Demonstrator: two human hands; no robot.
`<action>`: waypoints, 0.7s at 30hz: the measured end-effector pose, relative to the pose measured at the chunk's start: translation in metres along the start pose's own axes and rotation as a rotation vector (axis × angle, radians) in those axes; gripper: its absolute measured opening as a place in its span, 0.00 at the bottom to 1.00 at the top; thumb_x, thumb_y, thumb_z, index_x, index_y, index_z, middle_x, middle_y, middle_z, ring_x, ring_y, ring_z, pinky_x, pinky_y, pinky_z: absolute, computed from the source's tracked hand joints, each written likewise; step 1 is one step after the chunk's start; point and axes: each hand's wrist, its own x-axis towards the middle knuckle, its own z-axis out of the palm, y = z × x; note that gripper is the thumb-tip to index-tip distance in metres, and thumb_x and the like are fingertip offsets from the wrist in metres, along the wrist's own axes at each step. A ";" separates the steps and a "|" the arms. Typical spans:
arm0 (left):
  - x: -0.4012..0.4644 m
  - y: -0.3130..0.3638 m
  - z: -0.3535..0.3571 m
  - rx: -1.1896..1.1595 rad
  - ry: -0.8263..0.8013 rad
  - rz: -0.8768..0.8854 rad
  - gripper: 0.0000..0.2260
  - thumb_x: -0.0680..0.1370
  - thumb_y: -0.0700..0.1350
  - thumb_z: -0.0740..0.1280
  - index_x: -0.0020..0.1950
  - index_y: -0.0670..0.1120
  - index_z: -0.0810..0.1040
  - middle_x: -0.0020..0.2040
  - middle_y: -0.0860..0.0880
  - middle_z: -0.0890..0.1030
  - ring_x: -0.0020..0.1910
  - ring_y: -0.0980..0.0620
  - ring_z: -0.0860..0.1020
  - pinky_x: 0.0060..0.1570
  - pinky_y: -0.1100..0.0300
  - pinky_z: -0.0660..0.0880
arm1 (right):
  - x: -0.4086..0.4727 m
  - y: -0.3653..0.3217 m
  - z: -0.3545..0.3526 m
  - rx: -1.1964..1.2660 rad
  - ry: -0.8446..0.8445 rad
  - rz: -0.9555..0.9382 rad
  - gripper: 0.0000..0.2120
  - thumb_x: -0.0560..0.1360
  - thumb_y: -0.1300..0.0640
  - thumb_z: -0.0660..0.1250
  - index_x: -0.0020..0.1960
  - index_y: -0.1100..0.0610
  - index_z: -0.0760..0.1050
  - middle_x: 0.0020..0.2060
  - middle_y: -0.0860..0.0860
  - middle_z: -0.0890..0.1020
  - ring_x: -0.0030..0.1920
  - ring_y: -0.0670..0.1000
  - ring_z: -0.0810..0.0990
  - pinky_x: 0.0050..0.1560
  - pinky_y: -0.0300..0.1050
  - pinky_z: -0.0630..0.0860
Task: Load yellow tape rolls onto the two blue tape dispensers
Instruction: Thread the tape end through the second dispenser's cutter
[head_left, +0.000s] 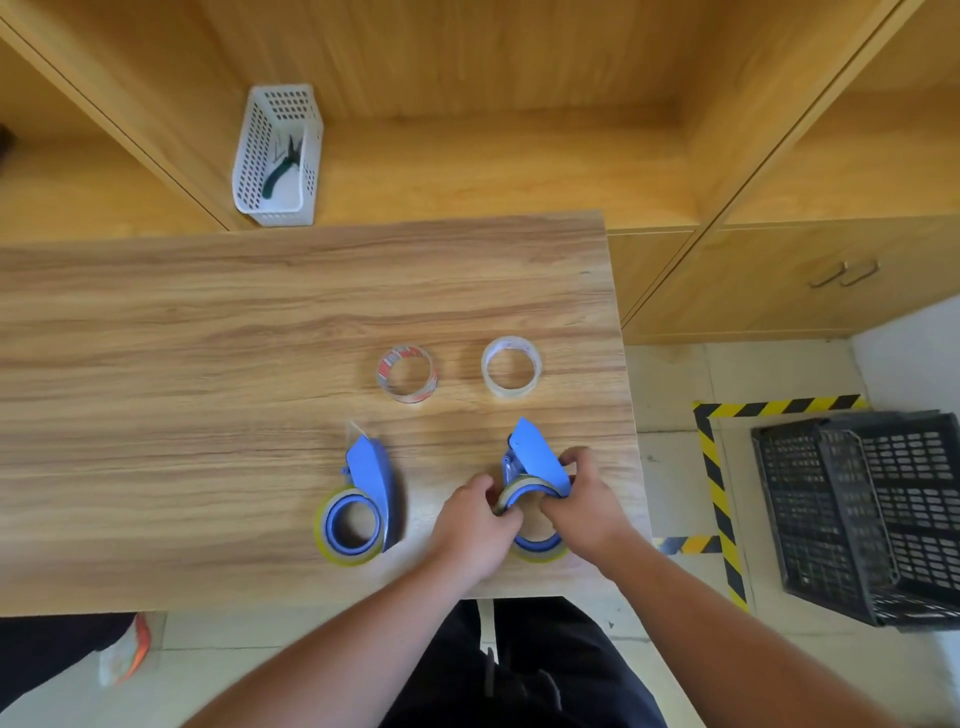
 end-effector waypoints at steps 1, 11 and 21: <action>-0.002 0.004 -0.004 -0.038 -0.009 -0.006 0.08 0.77 0.54 0.69 0.51 0.52 0.75 0.45 0.51 0.84 0.40 0.48 0.83 0.40 0.53 0.79 | -0.001 -0.002 -0.002 0.018 0.009 -0.010 0.21 0.71 0.59 0.68 0.60 0.47 0.65 0.44 0.51 0.83 0.35 0.52 0.80 0.35 0.50 0.77; -0.032 0.018 -0.042 -0.529 -0.029 0.037 0.05 0.79 0.54 0.71 0.50 0.58 0.77 0.53 0.55 0.81 0.48 0.54 0.84 0.53 0.52 0.85 | -0.021 -0.028 -0.006 0.418 0.063 -0.041 0.17 0.72 0.66 0.65 0.58 0.52 0.75 0.40 0.51 0.82 0.37 0.51 0.79 0.41 0.46 0.77; -0.067 0.027 -0.056 -0.634 0.075 0.120 0.14 0.78 0.55 0.73 0.59 0.55 0.74 0.56 0.51 0.77 0.39 0.59 0.83 0.48 0.51 0.86 | -0.026 -0.045 -0.005 0.708 -0.048 -0.021 0.11 0.72 0.69 0.67 0.53 0.62 0.78 0.38 0.57 0.80 0.39 0.57 0.76 0.43 0.52 0.72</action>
